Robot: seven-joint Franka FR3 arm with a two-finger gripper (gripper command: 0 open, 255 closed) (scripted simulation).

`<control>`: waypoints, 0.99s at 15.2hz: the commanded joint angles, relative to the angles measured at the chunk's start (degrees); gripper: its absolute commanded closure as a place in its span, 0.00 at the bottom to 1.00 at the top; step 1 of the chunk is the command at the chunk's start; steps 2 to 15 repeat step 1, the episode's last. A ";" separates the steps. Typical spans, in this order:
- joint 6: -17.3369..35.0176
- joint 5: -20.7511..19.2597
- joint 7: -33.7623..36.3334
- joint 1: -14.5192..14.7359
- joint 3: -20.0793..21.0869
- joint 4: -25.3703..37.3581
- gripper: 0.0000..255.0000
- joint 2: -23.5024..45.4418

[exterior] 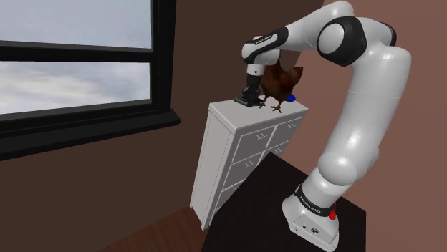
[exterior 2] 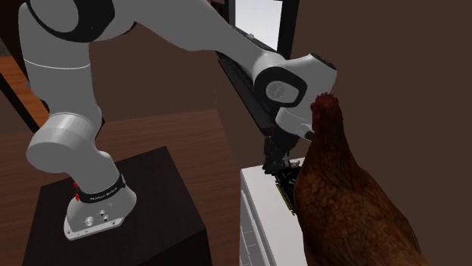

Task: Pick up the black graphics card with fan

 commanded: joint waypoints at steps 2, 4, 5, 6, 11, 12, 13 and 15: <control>-0.39 -0.07 0.02 0.01 -0.03 0.20 1.00 -0.21; -0.39 -0.07 0.02 0.01 -0.03 0.20 1.00 -0.21; -0.39 -0.07 0.02 0.01 -0.03 0.20 1.00 -0.21; -0.39 -0.07 0.02 0.01 -0.03 0.20 1.00 -0.21; -0.39 -0.07 0.02 0.01 -0.03 0.20 1.00 -0.21; -0.39 -0.07 0.02 0.01 -0.03 0.20 1.00 -0.21; -0.39 -0.07 0.02 0.01 -0.03 0.20 1.00 -0.21; -0.39 -0.07 0.02 0.01 -0.03 0.20 1.00 -0.21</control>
